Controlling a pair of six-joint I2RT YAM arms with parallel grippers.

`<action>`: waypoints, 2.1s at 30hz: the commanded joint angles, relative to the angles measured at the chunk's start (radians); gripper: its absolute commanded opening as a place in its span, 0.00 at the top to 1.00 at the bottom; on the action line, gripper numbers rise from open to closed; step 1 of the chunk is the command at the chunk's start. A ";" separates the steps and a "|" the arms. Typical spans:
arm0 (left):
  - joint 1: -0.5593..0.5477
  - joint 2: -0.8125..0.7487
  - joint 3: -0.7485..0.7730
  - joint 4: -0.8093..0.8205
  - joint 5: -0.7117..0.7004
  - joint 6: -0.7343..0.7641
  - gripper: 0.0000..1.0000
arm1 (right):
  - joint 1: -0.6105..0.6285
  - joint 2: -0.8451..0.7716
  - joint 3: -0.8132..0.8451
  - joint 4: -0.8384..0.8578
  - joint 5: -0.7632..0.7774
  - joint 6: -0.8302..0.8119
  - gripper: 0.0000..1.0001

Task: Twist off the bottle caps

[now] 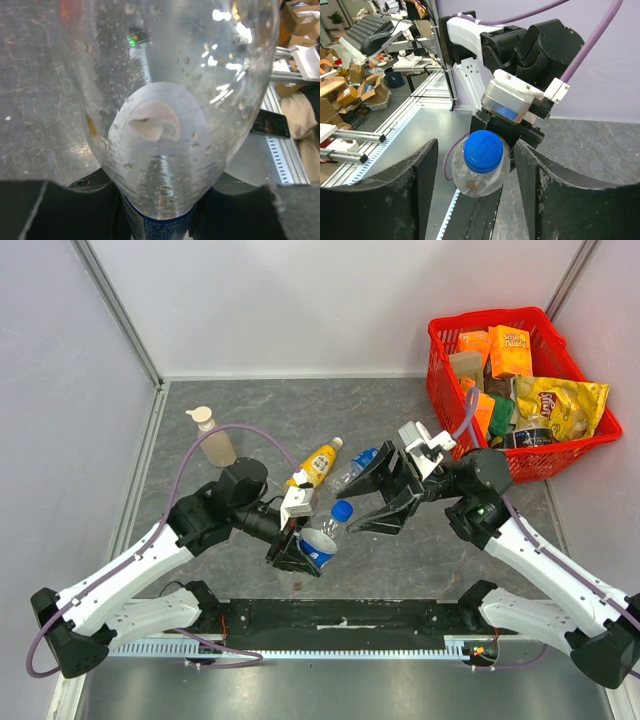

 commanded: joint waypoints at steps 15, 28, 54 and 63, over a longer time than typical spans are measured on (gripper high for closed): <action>0.010 -0.041 -0.015 0.014 -0.498 -0.010 0.82 | 0.005 -0.018 0.182 -0.476 0.544 -0.142 0.02; 0.010 -0.076 -0.036 -0.022 -0.929 0.019 0.82 | -0.006 0.089 0.148 -0.531 0.745 -0.007 0.02; 0.010 0.075 -0.048 -0.072 -1.152 0.000 0.80 | -0.041 0.385 0.105 -0.403 0.551 0.211 0.23; 0.008 0.091 -0.044 -0.081 -1.152 -0.001 0.80 | -0.041 0.392 0.061 -0.312 0.514 0.269 0.46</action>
